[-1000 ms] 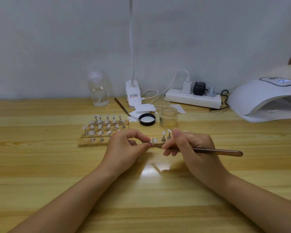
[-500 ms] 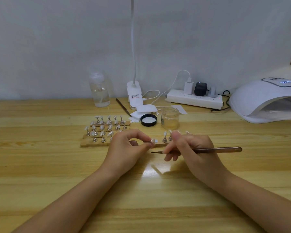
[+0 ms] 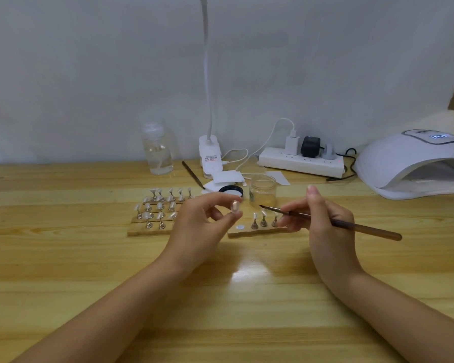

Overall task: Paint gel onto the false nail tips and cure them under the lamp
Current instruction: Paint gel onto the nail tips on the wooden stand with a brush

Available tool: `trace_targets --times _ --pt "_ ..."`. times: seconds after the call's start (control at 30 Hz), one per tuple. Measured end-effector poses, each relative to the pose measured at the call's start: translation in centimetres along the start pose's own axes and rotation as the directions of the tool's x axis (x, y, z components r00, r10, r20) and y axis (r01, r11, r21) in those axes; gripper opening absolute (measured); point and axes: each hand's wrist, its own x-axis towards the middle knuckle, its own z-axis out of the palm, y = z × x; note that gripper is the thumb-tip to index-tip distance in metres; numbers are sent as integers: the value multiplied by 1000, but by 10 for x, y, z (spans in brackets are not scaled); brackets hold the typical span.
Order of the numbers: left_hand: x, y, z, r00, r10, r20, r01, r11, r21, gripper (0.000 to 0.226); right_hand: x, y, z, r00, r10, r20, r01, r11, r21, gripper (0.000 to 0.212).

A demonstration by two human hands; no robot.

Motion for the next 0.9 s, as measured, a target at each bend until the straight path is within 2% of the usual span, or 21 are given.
trace_targets --times 0.13,0.2,0.7,0.9 --pt "3 -7 12 998 -55 22 52 988 144 49 2 1 -1 999 21 -33 -21 1000 1 46" --pt "3 -10 17 998 -53 33 45 979 201 55 3 0 -1 999 27 -37 -27 1000 6 46" --pt "9 -11 16 995 -31 99 -8 926 377 53 4 1 -2 999 50 -20 -50 999 4 51" --pt "16 -4 19 977 18 211 -96 925 367 55 6 -1 -3 997 60 -46 -61 998 -3 30"
